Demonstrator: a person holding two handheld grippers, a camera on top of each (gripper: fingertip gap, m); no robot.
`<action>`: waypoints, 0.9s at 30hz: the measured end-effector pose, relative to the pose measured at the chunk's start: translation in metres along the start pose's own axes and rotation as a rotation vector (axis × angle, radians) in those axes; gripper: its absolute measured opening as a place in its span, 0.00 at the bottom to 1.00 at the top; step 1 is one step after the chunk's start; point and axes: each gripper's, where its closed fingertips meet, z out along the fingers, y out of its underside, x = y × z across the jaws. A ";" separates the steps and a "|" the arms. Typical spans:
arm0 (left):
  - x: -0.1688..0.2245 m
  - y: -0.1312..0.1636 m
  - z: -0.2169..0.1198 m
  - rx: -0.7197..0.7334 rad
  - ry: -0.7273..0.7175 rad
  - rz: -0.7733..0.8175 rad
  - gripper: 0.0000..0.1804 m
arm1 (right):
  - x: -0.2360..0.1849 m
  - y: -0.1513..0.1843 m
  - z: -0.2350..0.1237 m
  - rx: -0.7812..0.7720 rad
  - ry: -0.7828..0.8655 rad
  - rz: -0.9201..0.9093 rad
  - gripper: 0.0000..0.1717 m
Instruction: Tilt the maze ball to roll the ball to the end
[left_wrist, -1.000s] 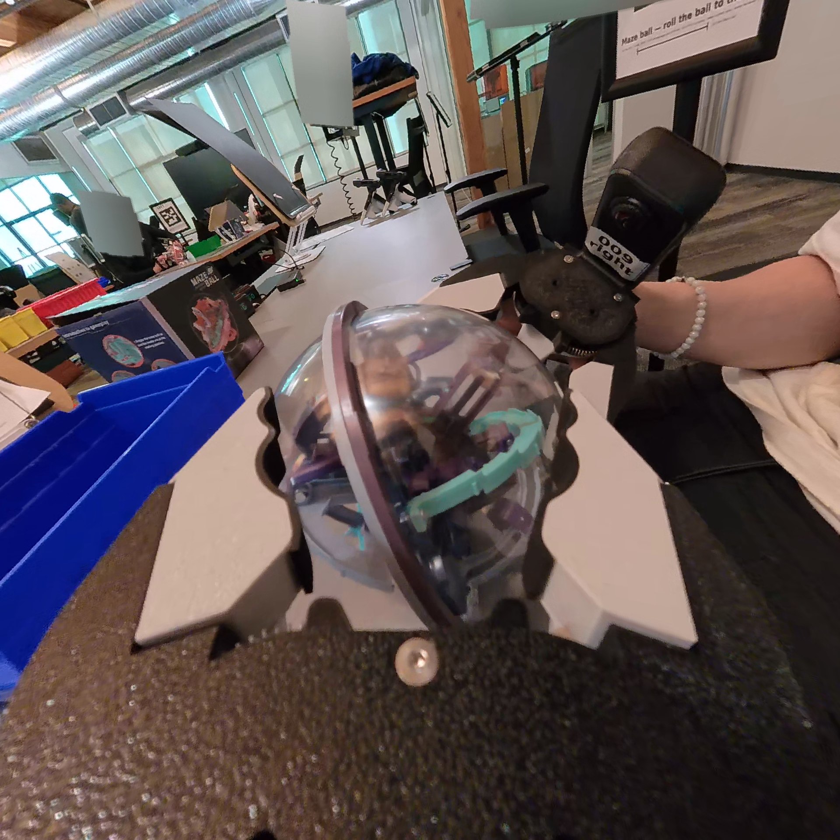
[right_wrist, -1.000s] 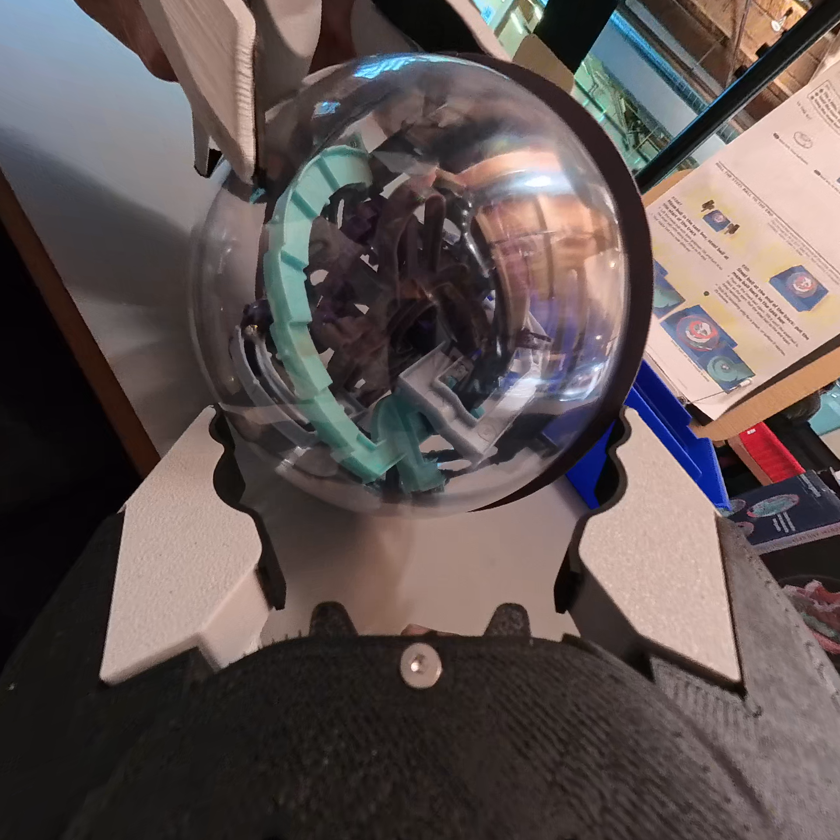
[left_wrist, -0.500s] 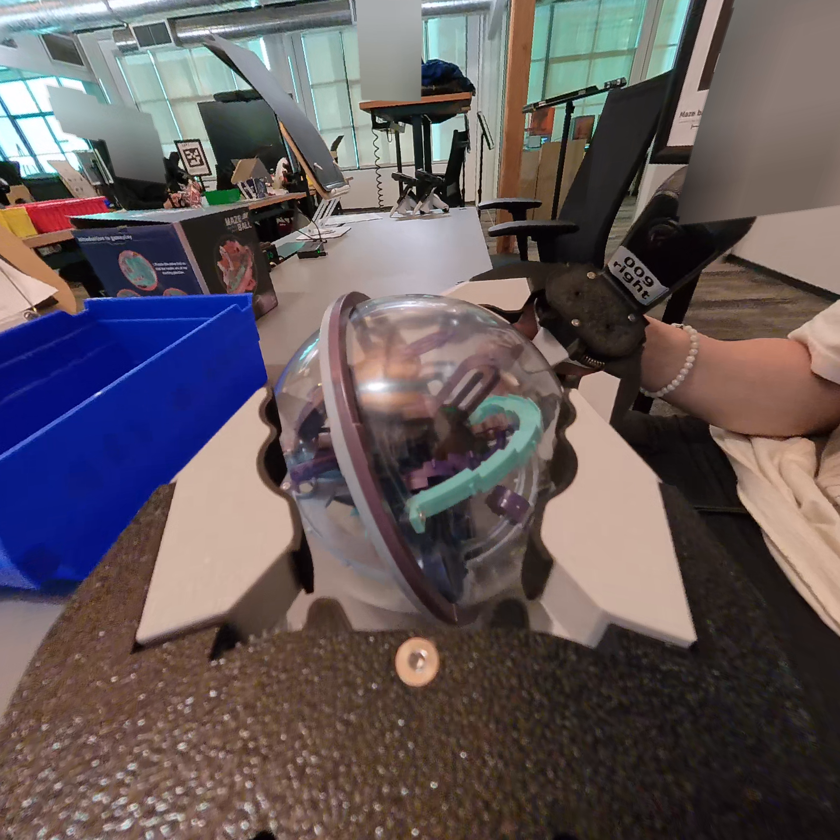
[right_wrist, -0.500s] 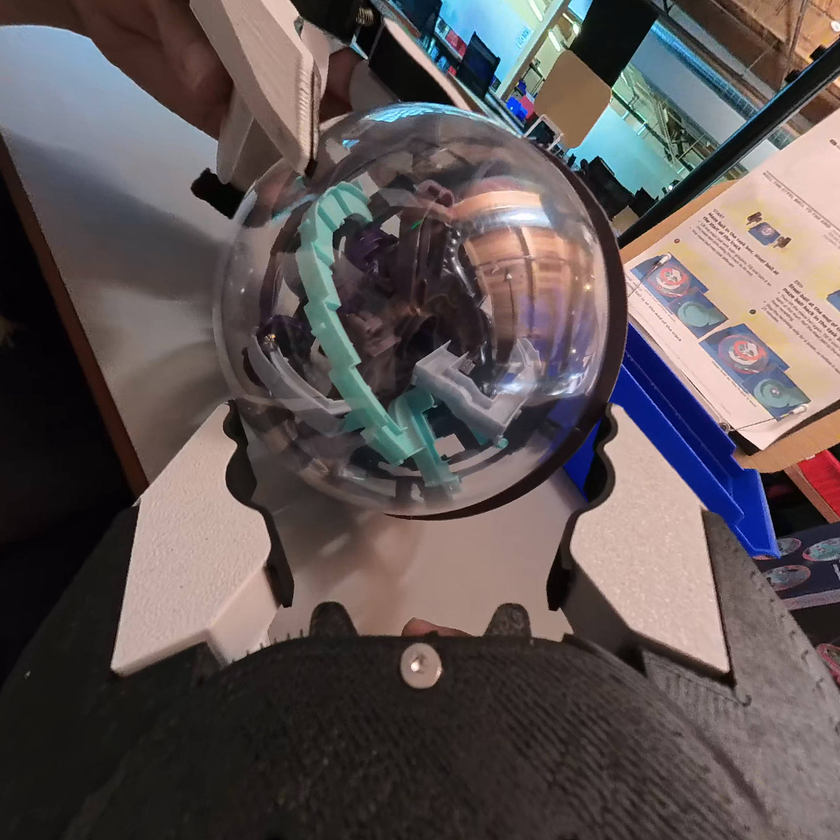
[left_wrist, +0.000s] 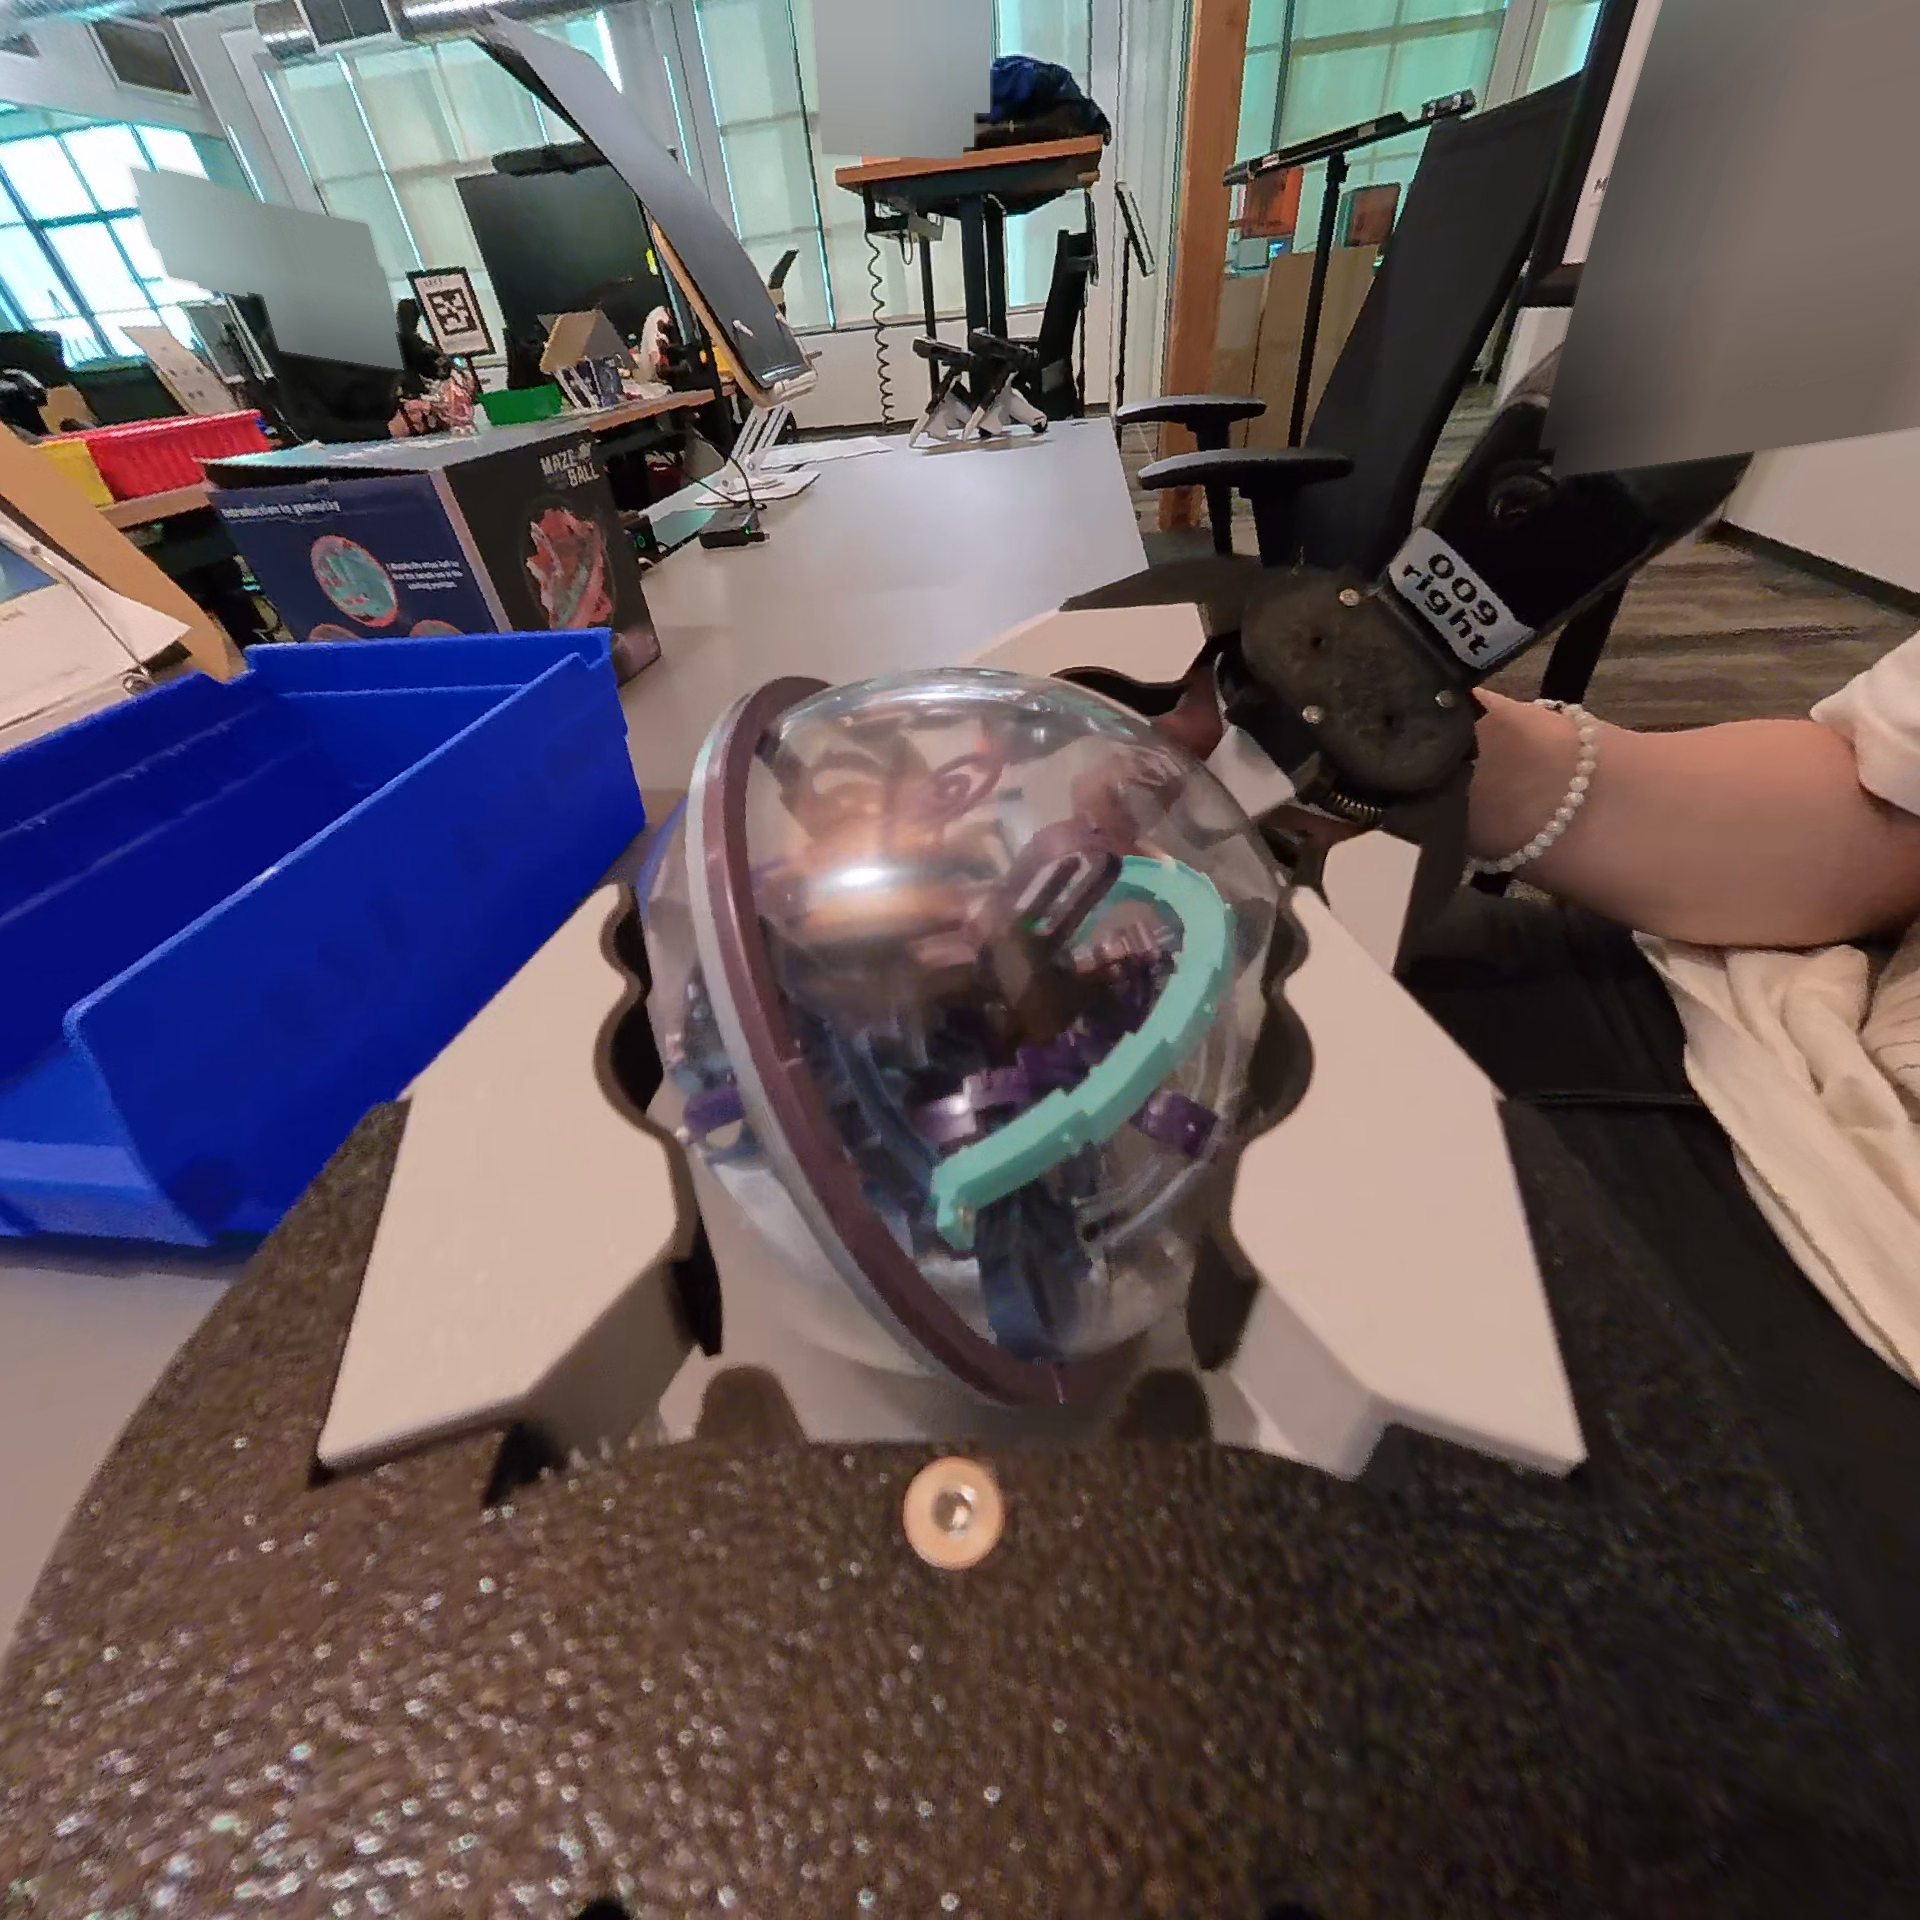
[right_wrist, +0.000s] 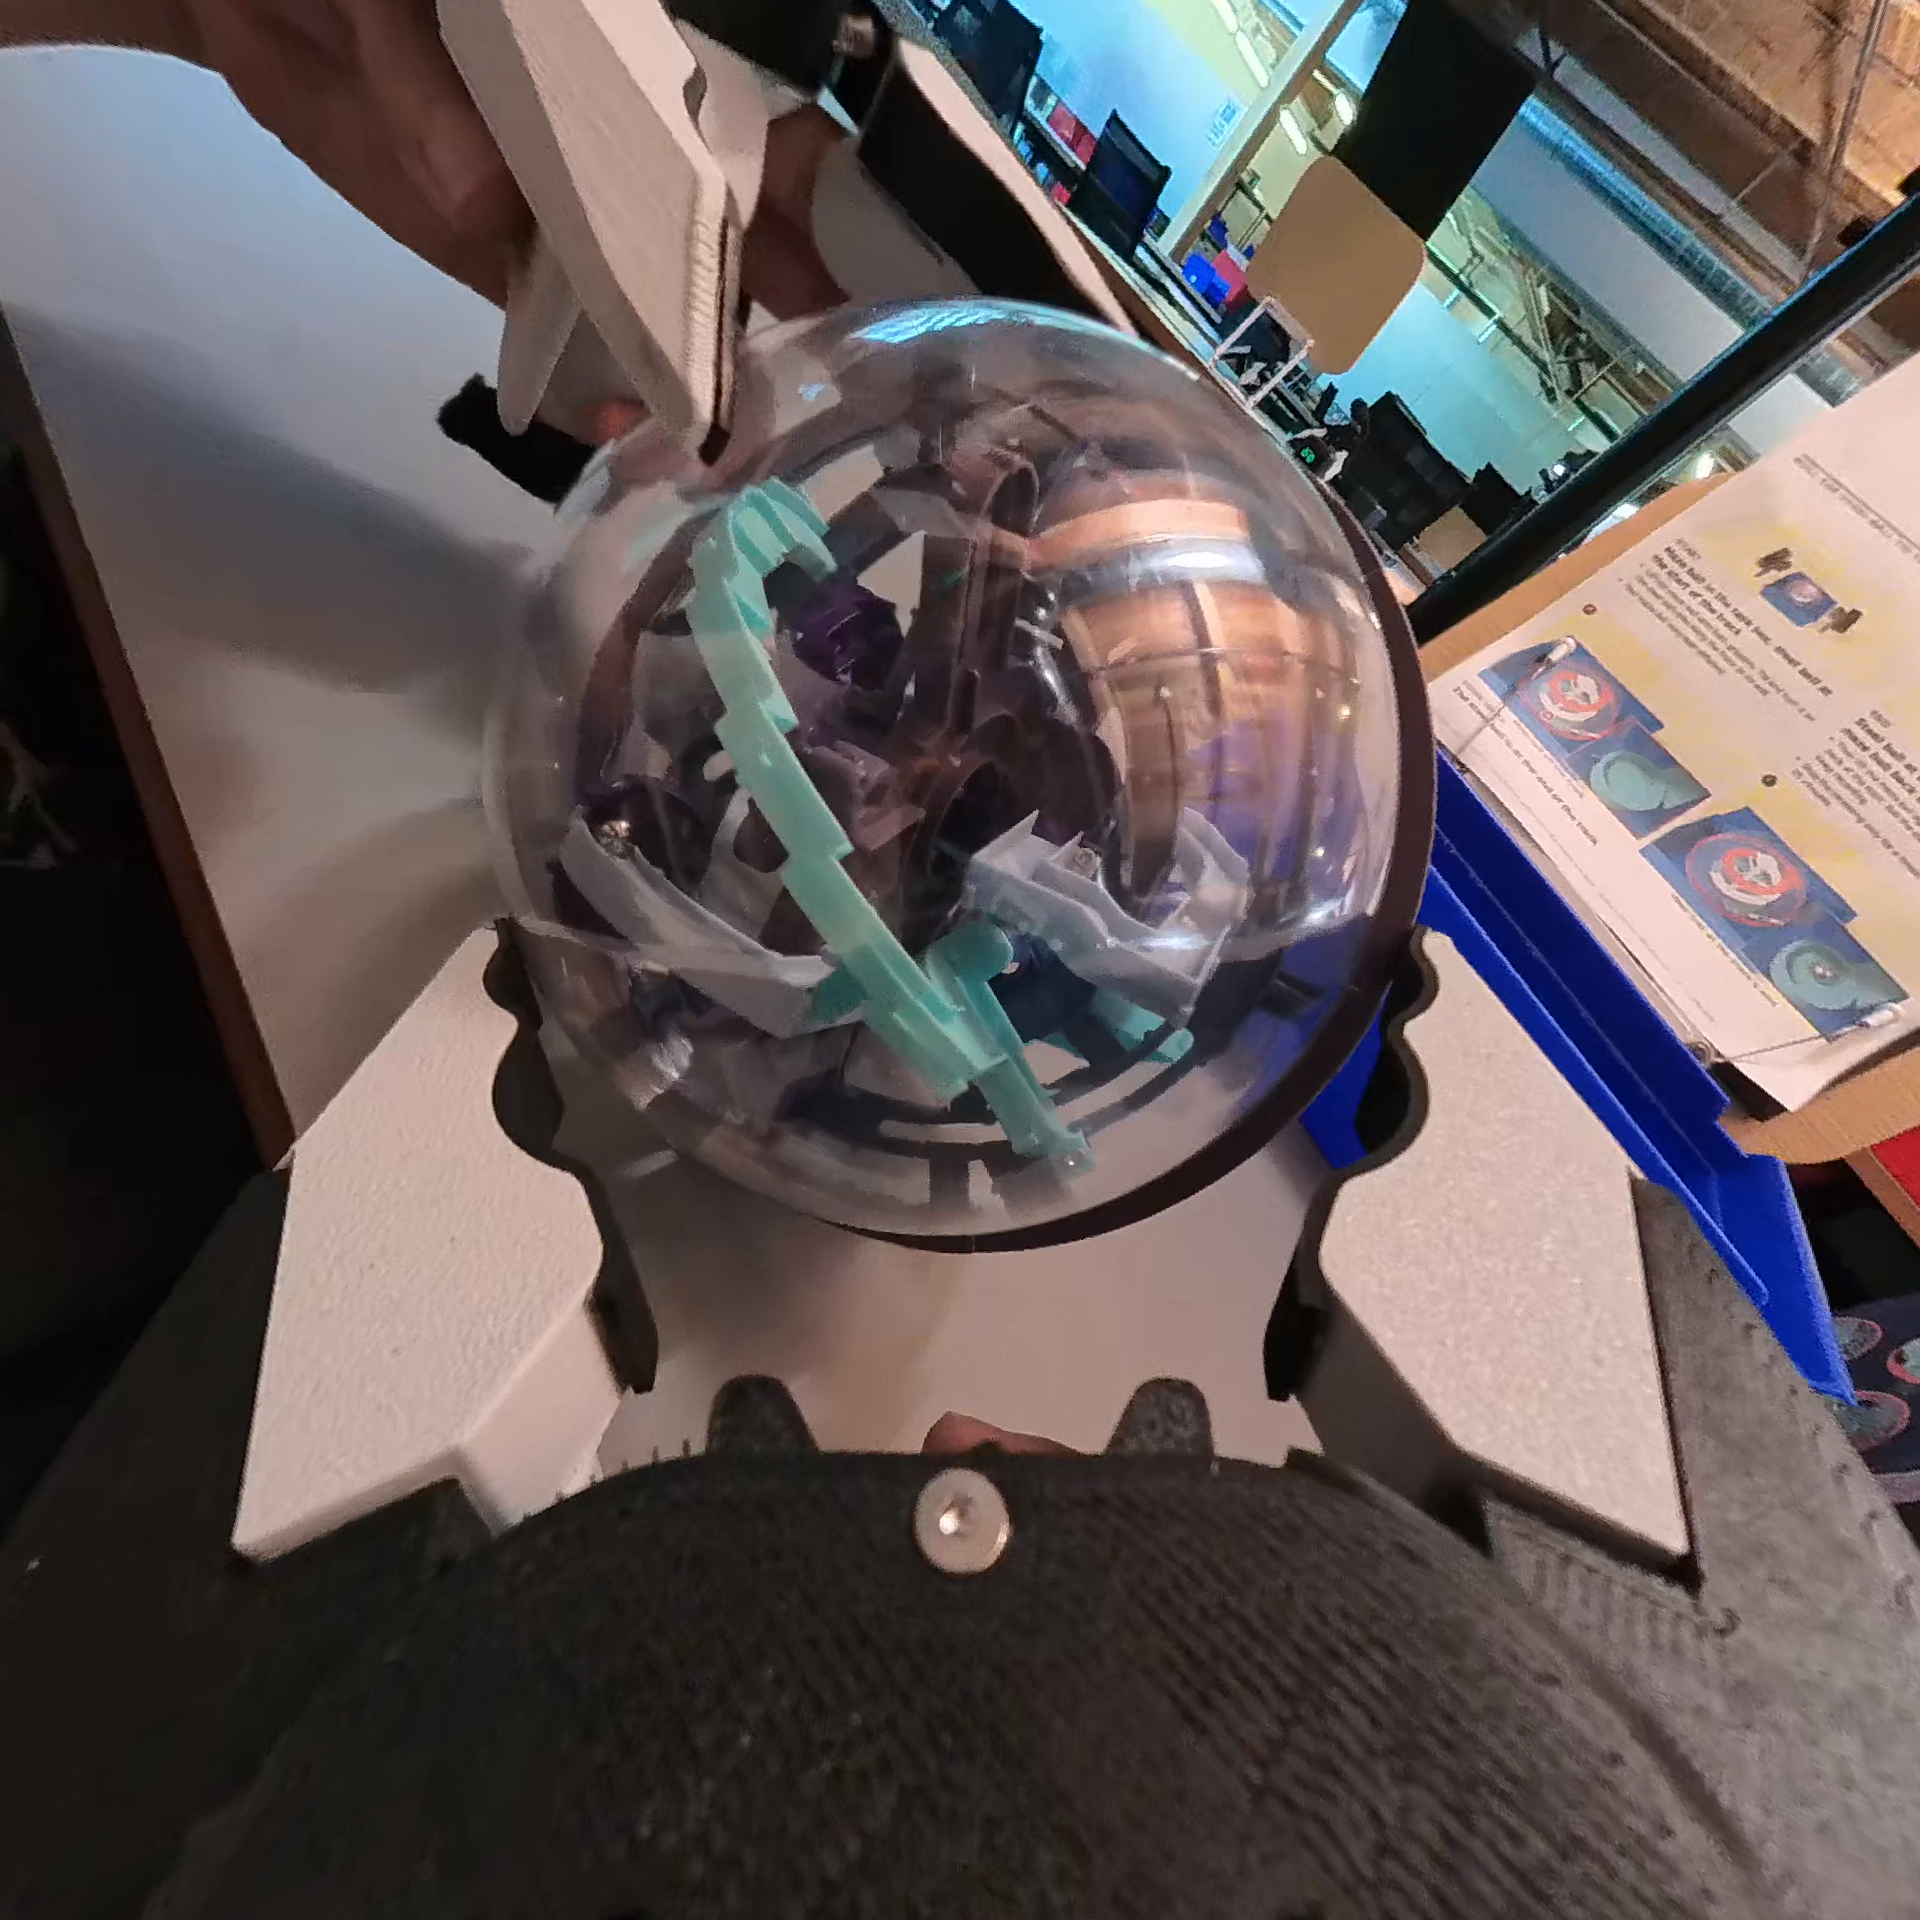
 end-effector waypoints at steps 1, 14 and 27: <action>0.000 0.000 0.002 -0.004 -0.002 -0.007 0.65 | -0.001 0.000 0.002 -0.005 -0.004 -0.003 0.91; -0.014 0.008 -0.014 -0.011 -0.030 -0.119 0.66 | -0.006 0.001 0.007 0.001 -0.082 -0.067 0.91; -0.014 0.003 -0.019 -0.061 -0.076 -0.026 0.68 | -0.012 0.002 0.036 -0.082 -0.154 -0.168 0.89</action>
